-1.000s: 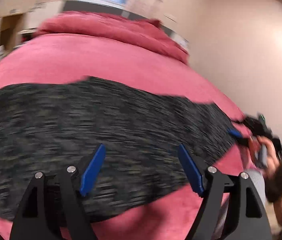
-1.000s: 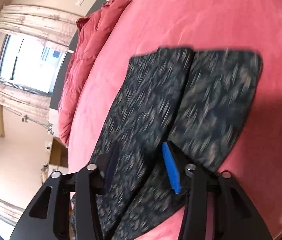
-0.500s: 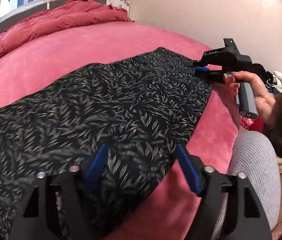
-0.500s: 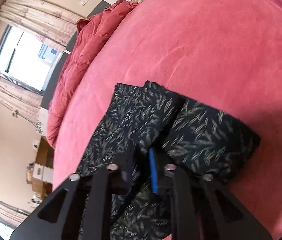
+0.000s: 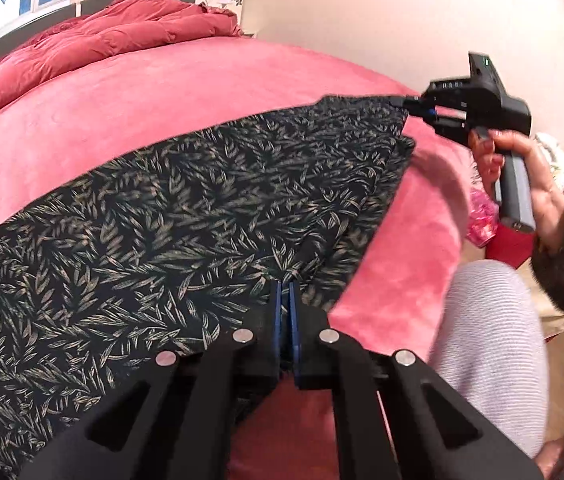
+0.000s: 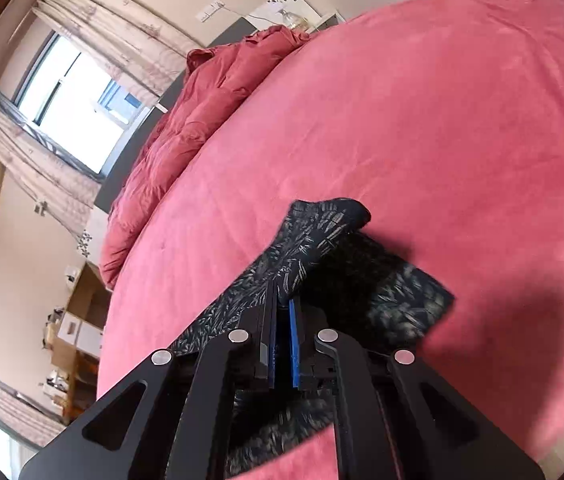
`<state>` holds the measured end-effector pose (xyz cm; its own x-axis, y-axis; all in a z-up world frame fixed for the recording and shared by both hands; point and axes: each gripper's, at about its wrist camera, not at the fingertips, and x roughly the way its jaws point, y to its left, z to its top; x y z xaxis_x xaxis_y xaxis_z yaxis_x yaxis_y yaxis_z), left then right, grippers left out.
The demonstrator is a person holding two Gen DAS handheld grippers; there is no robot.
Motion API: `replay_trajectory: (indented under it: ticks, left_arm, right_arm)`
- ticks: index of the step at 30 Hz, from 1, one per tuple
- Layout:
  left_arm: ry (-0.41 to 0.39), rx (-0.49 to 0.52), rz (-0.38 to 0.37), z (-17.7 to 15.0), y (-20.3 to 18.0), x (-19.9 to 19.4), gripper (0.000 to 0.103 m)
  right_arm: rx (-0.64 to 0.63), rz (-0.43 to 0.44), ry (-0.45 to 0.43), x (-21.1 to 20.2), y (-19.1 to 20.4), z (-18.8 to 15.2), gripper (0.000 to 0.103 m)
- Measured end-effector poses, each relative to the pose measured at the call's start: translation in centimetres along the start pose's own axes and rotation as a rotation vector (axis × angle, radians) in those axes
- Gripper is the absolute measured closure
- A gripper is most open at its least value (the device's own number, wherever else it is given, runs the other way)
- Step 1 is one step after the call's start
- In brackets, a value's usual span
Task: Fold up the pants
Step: 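Regrasp the folded trousers with the right tool while the left tool grasps the edge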
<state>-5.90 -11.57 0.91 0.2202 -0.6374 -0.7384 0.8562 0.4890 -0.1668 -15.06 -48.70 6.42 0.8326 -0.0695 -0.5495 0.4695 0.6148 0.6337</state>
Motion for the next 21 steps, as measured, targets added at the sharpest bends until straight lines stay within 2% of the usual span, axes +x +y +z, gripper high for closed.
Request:
replay_trajectory:
  ticks: [6,9,11,13,16,17,18,21]
  left_arm:
    - [0.035,0.007,-0.01,-1.1,-0.1,0.2,0.099]
    - [0.05,-0.01,-0.001,-0.7,0.0,1.4,0.093]
    - [0.038,-0.074,-0.053,-0.8,0.6,0.7,0.083]
    - [0.019,-0.127,-0.072,-1.0,1.5,-0.5,0.051]
    - [-0.034,-0.183,-0.073,-1.9,3.1,-3.2,0.047]
    - [-0.045,-0.205,-0.061,-2.3,3.9,-4.0,0.045]
    - [-0.068,-0.239,-0.036,-2.7,5.0,-5.2,0.043]
    - [-0.129,-0.334,0.035,-4.0,8.6,-8.0,0.038]
  right_arm:
    - [0.067,-0.055,0.051,0.5,-3.1,-1.5,0.099]
    - [0.093,-0.082,0.075,2.1,-4.5,-2.1,0.099]
    - [0.112,-0.05,0.049,2.0,-5.1,-2.3,0.097]
    - [0.122,-0.047,0.029,1.4,-5.2,-2.2,0.089]
    - [0.126,-0.133,-0.072,-0.9,-4.9,-2.0,0.089]
    - [0.102,-0.191,-0.112,-1.9,-4.2,-1.9,0.088]
    - [0.071,-0.214,-0.136,-2.5,-3.4,-1.9,0.088]
    - [-0.077,-0.218,-0.167,-3.1,0.7,-2.5,0.088]
